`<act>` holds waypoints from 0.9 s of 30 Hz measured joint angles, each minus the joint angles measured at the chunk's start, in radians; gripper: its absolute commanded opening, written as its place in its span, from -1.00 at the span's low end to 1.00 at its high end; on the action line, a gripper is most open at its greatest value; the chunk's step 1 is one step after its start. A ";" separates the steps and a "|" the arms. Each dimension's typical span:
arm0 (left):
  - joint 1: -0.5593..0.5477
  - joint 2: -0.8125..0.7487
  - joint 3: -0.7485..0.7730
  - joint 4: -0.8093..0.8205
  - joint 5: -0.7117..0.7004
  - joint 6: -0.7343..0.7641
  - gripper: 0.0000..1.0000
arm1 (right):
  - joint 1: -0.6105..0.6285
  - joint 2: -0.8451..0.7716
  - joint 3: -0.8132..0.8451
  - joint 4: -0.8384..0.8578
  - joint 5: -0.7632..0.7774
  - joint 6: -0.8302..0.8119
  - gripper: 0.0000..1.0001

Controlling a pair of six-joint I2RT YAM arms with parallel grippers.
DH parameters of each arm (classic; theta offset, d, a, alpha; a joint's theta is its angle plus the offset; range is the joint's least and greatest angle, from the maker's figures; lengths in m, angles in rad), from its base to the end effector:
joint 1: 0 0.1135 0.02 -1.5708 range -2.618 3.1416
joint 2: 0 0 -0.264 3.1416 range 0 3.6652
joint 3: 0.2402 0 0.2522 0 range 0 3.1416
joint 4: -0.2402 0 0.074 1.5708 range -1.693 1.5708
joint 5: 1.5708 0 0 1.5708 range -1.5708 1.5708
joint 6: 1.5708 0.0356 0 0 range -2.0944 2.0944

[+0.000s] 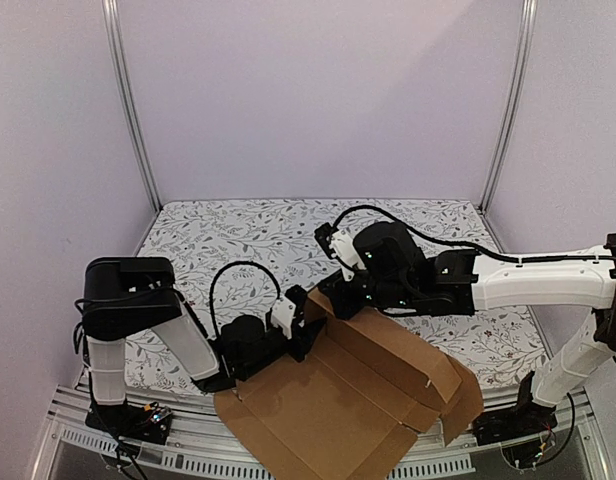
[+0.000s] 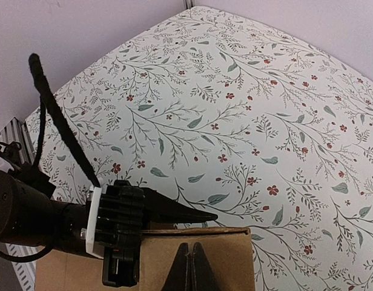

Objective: Fold the paper box

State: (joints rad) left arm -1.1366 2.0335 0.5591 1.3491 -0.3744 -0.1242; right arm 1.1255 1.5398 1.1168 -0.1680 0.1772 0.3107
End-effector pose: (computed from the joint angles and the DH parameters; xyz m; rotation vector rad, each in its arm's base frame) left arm 0.1496 -0.2916 0.0983 0.5770 1.6276 -0.6249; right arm 0.1566 0.3135 0.2708 -0.7827 2.0790 0.6301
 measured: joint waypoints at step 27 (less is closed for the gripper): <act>0.001 0.043 0.042 0.030 0.020 0.005 -1.00 | -0.001 -0.003 0.000 -0.004 0.023 0.003 -1.00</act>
State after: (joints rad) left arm -1.1358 2.0762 0.6006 1.3788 -0.3546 -0.1196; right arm 1.1244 1.5372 1.1168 -0.1719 0.1997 0.3138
